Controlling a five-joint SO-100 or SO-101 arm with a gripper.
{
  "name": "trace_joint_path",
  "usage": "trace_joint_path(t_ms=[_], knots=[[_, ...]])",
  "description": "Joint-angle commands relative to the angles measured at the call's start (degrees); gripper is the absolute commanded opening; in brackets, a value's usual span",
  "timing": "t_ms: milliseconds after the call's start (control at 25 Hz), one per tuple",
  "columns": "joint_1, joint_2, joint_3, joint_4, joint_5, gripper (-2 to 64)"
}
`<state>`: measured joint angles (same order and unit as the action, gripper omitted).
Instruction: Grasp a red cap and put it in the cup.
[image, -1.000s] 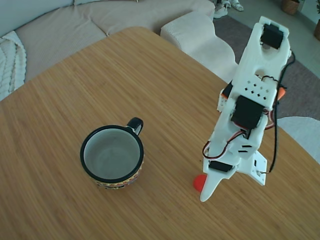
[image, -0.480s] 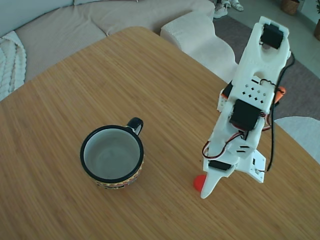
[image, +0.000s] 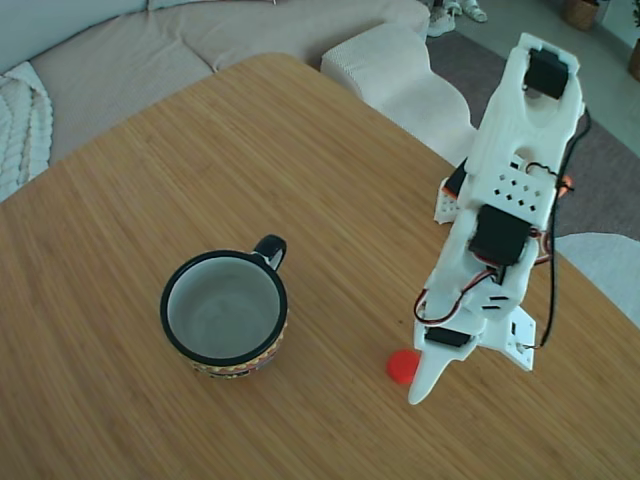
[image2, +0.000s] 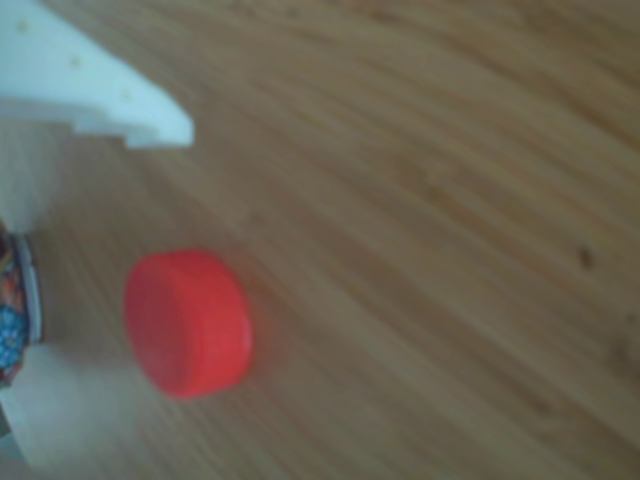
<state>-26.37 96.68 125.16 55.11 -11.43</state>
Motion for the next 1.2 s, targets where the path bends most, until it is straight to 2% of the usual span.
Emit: trace_joint_path(t_ms=[0, 480, 1160], knots=[[-0.3, 3.1, -1.4, 0.2, 0.3, 48.2], [5.3, 2.0, -1.4, 0.3, 0.2, 48.2], [6.0, 1.9, -1.5, -0.2, 0.3, 48.2]])
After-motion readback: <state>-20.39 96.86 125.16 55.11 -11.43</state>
